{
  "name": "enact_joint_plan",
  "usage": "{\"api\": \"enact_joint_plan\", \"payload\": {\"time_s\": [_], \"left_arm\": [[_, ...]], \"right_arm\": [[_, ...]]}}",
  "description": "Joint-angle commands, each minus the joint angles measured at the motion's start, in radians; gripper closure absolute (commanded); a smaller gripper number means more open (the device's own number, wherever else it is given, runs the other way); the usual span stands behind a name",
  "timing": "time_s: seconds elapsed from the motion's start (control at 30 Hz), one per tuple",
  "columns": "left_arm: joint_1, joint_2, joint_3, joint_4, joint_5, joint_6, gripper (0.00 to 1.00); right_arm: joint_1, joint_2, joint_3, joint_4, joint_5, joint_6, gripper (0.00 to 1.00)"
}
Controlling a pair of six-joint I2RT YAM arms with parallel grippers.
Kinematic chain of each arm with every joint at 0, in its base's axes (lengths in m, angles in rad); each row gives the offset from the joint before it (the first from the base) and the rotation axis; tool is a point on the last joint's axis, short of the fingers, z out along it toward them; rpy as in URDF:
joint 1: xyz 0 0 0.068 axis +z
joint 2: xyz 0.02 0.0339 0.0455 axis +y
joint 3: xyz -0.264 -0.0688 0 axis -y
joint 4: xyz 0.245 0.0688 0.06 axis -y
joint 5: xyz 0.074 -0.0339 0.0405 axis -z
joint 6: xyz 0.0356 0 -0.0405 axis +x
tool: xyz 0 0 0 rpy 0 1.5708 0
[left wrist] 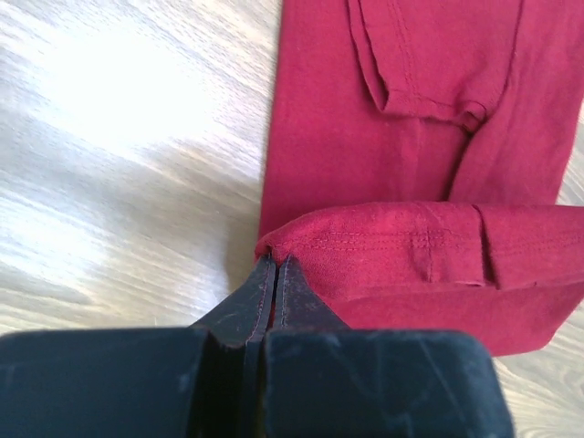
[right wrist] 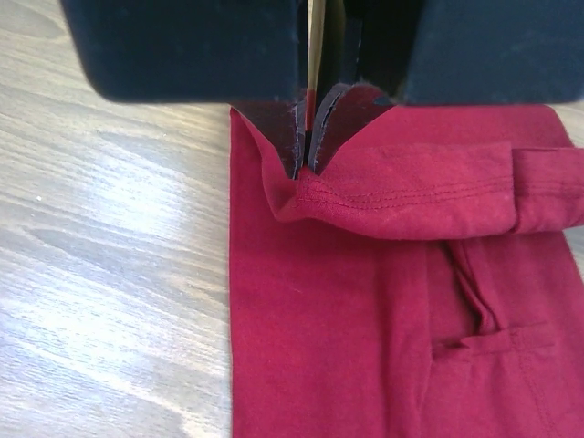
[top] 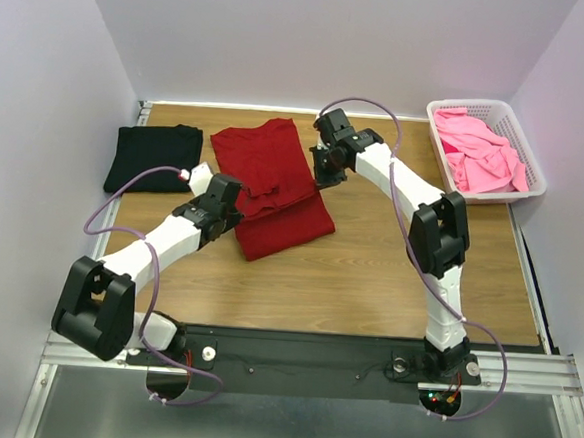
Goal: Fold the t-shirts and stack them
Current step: Fold the tshirt
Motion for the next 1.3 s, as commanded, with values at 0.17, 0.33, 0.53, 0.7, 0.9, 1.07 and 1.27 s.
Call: {"api": "enact_joint_plan", "payload": {"time_s": [0.17,0.33,0.53,0.7,0.9,1.07,1.27], "left_arm": [[0.037,0.028,0.039,0.077,-0.039,0.065,1.00],[0.047,0.037,0.047,0.097,-0.052,0.098,1.00],[0.056,0.049,0.056,0.127,-0.049,0.134,1.00],[0.059,0.058,0.070,0.143,-0.049,0.153,1.00],[0.062,0.086,0.077,0.147,-0.049,0.162,1.00],[0.065,0.115,0.080,0.161,-0.046,0.168,1.00],[0.068,0.147,0.080,0.178,-0.046,0.167,1.00]], "right_arm": [[0.002,0.035,0.078,0.071,0.051,-0.026,0.99],[0.002,0.054,0.101,0.082,0.053,-0.021,0.99],[0.002,0.048,0.087,0.091,0.082,-0.006,0.99],[-0.001,0.051,0.072,0.106,0.094,0.002,0.99],[-0.004,0.058,0.055,0.122,0.088,0.011,0.99],[-0.004,0.069,0.047,0.137,0.097,0.016,0.99],[-0.005,0.089,0.057,0.154,0.105,0.017,0.99]]}}
